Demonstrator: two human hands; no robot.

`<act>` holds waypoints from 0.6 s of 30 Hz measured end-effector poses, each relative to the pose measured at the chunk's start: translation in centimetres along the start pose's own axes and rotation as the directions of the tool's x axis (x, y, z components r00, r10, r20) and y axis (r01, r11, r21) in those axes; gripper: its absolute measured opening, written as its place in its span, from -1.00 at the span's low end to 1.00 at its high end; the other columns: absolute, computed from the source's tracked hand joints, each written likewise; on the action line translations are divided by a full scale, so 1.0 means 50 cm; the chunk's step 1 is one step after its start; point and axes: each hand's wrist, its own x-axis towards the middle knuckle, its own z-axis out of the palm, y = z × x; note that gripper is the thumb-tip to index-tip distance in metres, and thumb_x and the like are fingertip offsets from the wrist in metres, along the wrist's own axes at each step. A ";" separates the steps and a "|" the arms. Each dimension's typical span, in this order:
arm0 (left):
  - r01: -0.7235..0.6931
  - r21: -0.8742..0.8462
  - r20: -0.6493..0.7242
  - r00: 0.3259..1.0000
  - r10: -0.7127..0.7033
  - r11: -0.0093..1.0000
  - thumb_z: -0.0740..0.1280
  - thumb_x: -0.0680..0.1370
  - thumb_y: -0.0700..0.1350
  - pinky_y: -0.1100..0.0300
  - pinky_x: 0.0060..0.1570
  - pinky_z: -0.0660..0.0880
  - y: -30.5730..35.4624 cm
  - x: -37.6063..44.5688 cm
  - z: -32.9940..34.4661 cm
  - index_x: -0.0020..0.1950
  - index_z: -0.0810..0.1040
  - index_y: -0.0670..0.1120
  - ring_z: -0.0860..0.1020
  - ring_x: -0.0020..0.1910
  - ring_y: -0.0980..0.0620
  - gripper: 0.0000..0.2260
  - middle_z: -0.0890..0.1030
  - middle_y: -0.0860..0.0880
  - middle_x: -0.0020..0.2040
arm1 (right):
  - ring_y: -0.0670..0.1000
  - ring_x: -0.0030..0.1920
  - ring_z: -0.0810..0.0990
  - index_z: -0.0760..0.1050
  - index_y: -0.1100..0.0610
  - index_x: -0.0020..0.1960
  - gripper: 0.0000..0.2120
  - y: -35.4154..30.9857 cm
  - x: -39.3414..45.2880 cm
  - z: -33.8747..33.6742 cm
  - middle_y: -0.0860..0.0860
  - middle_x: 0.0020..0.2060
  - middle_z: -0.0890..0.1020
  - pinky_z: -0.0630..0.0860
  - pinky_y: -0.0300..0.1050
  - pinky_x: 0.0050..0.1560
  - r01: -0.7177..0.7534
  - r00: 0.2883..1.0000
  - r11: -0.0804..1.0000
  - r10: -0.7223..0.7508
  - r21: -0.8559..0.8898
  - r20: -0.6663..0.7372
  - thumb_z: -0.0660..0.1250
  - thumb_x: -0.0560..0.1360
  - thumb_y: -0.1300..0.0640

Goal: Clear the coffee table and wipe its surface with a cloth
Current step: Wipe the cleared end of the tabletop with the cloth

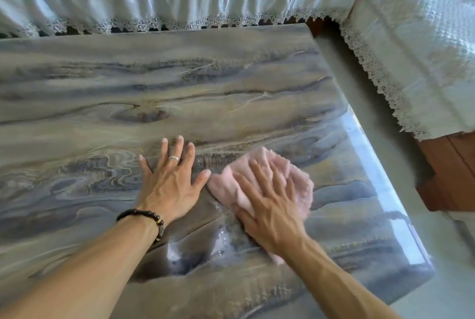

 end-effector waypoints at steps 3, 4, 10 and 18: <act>-0.003 -0.043 0.015 1.000 0.003 0.999 -0.05 0.59 0.26 -0.32 0.42 -0.20 0.002 0.005 -0.005 0.57 -0.04 0.04 -0.26 0.53 -0.05 -0.40 -0.19 0.03 0.57 | 0.17 0.59 -0.16 -0.05 -0.20 0.58 -0.42 0.111 0.039 -0.039 -0.01 0.61 -0.10 -0.05 0.37 0.49 -0.232 0.973 0.972 0.232 -0.020 -0.016 -0.09 0.59 -0.28; -0.001 -0.054 0.017 1.000 0.001 0.999 -0.06 0.59 0.26 -0.31 0.41 -0.21 0.003 0.005 -0.005 0.56 -0.03 0.04 -0.26 0.53 -0.04 -0.41 -0.19 0.04 0.57 | 0.19 0.58 -0.18 -0.06 -0.21 0.57 -0.43 0.117 0.081 -0.054 -0.02 0.60 -0.13 -0.09 0.37 0.49 -0.370 0.929 0.928 0.370 0.048 -0.002 -0.06 0.60 -0.26; 0.039 -0.043 0.023 0.999 -0.038 0.998 -0.10 0.59 0.25 -0.28 0.43 -0.19 0.007 0.000 -0.008 0.56 0.02 0.06 -0.21 0.54 -0.02 -0.43 -0.12 0.05 0.58 | 0.23 0.58 -0.12 0.05 -0.16 0.57 -0.40 0.003 0.102 -0.023 0.02 0.61 -0.02 -0.04 0.46 0.44 -0.016 0.999 0.999 0.014 0.045 0.033 -0.14 0.56 -0.28; 0.078 0.080 -0.171 0.983 -0.064 0.994 -0.13 0.54 0.26 -0.24 0.42 0.06 0.023 0.051 -0.048 0.47 0.31 -0.03 0.18 0.49 -0.13 -0.37 0.26 -0.10 0.50 | 0.26 0.56 -0.16 -0.03 -0.20 0.55 -0.48 0.064 0.275 -0.078 -0.03 0.60 -0.09 -0.09 0.45 0.44 -0.264 0.962 0.960 0.269 0.091 -0.041 -0.04 0.62 -0.21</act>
